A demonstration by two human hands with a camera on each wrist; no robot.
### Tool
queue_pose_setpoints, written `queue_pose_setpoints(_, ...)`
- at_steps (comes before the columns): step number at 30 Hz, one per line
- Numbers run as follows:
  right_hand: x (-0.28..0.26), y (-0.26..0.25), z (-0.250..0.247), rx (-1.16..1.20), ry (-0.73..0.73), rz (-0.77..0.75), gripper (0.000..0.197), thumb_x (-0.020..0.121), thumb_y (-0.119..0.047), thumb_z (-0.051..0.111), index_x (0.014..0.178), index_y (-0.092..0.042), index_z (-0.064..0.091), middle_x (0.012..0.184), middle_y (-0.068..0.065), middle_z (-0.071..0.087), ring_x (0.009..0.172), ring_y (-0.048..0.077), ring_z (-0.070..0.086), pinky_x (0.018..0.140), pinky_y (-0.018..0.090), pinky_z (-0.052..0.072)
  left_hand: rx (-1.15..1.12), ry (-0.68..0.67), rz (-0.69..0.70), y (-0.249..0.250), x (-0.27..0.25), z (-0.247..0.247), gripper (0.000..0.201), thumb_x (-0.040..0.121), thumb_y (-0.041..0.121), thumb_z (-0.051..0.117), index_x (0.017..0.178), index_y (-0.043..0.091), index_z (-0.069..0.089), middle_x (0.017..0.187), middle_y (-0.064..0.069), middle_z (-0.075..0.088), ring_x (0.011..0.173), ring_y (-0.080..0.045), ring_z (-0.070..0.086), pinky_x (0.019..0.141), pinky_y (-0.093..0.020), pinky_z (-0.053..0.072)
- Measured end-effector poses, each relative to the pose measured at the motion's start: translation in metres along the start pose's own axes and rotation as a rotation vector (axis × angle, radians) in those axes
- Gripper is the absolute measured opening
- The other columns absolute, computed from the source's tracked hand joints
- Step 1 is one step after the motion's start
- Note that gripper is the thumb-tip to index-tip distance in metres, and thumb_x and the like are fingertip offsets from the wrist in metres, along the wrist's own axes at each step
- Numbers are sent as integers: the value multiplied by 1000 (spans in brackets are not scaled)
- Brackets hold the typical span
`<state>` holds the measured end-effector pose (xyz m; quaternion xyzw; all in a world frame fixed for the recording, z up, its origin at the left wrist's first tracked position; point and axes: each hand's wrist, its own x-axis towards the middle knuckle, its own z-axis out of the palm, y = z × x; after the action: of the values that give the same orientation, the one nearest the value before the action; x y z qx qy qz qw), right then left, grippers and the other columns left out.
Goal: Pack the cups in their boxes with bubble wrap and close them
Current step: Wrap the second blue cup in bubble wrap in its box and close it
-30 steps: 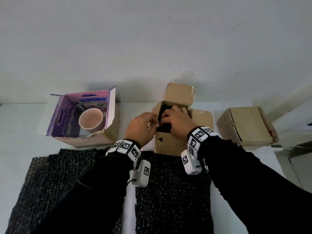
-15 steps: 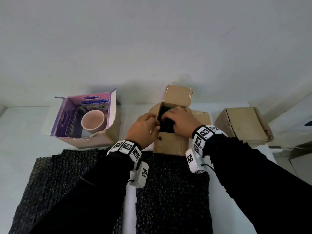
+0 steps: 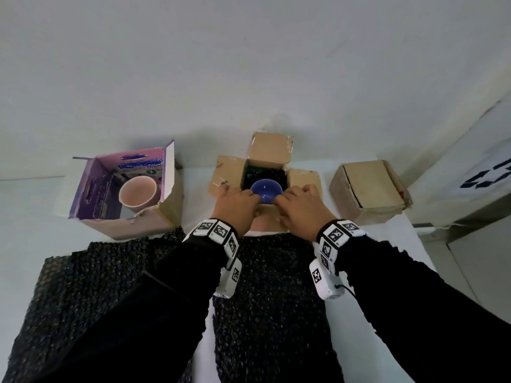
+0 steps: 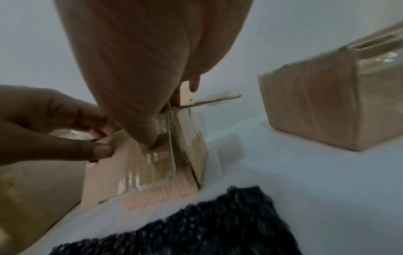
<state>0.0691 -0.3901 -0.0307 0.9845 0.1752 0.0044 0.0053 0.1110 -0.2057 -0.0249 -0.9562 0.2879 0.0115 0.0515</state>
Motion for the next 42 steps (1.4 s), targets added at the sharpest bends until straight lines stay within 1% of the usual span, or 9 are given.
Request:
queue_pose_setpoints(6,-49,-10,6,530,279,100,17,81,-27,65,95,-25,56,94,-8,60,88,13,51,72,32,42,-152,48,21,7,-29,7,48,89,37,52,136,29,43,135,6,53,122,-20,47,103,-40,24)
queue_pose_setpoints(10,-83,-25,23,615,84,150,20,79,-46,66,84,-30,55,74,-12,60,74,7,52,65,33,47,-323,184,110,8,-51,4,30,82,29,57,112,27,63,121,6,60,109,-23,53,87,-38,40)
queue_pose_setpoints(14,-107,-46,55,367,-188,180,62,66,-79,55,108,-33,55,110,-8,47,103,16,39,83,36,40,-369,181,166,12,-78,15,17,82,31,57,95,26,67,99,4,64,92,-24,55,73,-36,45)
queue_pose_setpoints(19,-114,-64,59,423,-87,292,12,85,-44,64,90,-33,62,106,-10,55,108,19,45,86,35,37,-369,7,73,11,-109,35,26,89,48,55,106,28,63,105,6,62,100,-18,56,83,-33,44)
queue_pose_setpoints(25,-106,-63,28,851,142,353,8,93,-28,58,89,-26,52,84,-7,62,83,17,60,80,42,49,-607,-141,-153,19,-123,36,84,62,93,42,111,25,47,99,7,63,89,-15,61,76,-34,52)
queue_pose_setpoints(30,-96,-63,-4,935,295,299,36,95,-6,48,124,-27,54,100,-11,57,89,-6,52,81,15,41,-869,-207,-136,23,-117,29,32,82,40,71,99,15,62,94,-2,66,94,-22,63,76,-31,47)
queue_pose_setpoints(34,-90,-55,-19,878,248,271,62,87,7,42,132,-34,55,99,2,43,87,11,49,85,16,40,-998,-82,-152,14,-109,12,9,94,11,56,100,17,53,93,-3,62,87,-22,58,67,-26,37)
queue_pose_setpoints(38,-83,-47,-29,713,193,307,32,77,-25,48,102,-22,68,95,-2,42,92,22,51,80,32,43,-848,-23,-52,9,-98,-8,19,101,14,41,116,7,49,104,-18,63,93,-33,58,74,-37,42)
queue_pose_setpoints(42,-81,-38,-34,658,201,261,50,66,-74,57,89,-30,58,103,-7,39,103,16,42,88,38,40,-733,-1,22,9,-91,-27,19,102,18,39,110,5,50,99,-20,63,91,-37,58,69,-37,38)
